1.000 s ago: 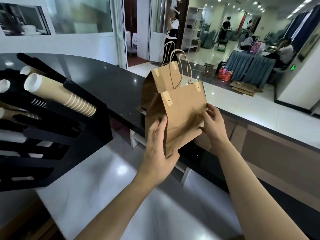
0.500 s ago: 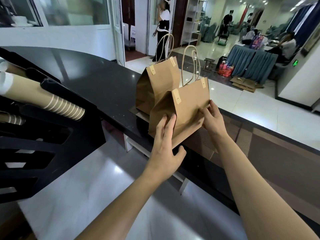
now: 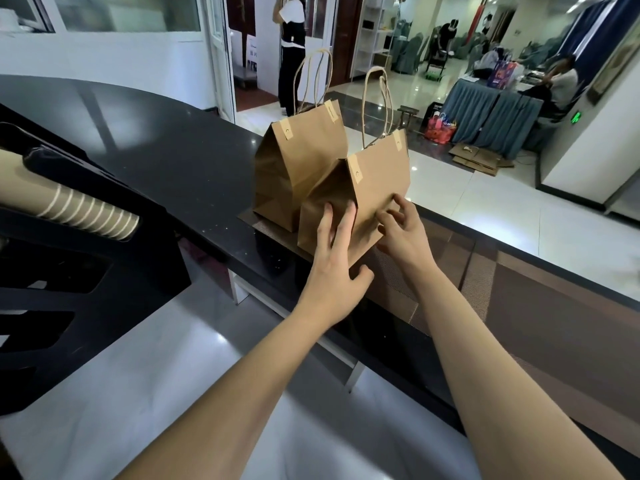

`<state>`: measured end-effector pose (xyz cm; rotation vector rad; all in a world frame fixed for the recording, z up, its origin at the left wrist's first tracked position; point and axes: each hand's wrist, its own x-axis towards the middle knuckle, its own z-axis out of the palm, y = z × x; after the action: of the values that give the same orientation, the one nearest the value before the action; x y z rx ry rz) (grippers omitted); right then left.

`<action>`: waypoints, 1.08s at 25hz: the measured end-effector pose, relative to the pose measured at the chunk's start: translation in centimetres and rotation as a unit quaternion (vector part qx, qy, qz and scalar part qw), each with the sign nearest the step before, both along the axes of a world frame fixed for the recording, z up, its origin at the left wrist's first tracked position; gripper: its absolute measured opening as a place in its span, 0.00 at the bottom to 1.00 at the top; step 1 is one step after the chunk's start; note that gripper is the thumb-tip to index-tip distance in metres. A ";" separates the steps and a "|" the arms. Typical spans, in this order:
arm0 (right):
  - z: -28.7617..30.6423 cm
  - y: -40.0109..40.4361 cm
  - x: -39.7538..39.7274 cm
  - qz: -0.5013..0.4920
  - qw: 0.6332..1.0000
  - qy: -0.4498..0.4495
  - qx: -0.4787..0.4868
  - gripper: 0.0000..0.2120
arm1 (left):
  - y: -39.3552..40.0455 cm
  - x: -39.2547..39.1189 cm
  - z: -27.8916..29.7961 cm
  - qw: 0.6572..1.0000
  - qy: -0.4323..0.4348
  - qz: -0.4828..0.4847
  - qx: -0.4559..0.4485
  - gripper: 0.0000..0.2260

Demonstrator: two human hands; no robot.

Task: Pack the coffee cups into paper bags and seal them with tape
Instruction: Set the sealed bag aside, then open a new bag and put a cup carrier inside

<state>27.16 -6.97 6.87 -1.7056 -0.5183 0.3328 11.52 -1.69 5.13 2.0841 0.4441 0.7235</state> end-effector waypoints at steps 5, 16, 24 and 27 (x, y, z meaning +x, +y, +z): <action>-0.8 0.5 0.0 0.007 1.000 0.000 -0.001 0.21 | 1.1 1.1 0.0 1.000 0.004 0.002 0.007 0.42; -1.8 -0.6 0.6 -0.021 0.999 -0.003 -0.033 0.25 | 1.7 0.9 -0.5 1.000 0.024 -0.017 -0.001 0.45; -2.5 -1.3 -1.9 -0.044 0.998 0.023 -0.024 0.21 | -0.7 -3.3 -1.2 0.998 0.049 -0.036 -0.032 0.41; -1.8 -2.2 -3.4 -0.059 0.998 0.013 -0.022 0.21 | -1.4 -5.7 -1.5 0.997 0.064 -0.041 -0.027 0.38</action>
<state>23.76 -9.17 5.03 -1.7643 -0.3908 0.2826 5.81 -3.11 3.60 2.0924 0.4407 0.5261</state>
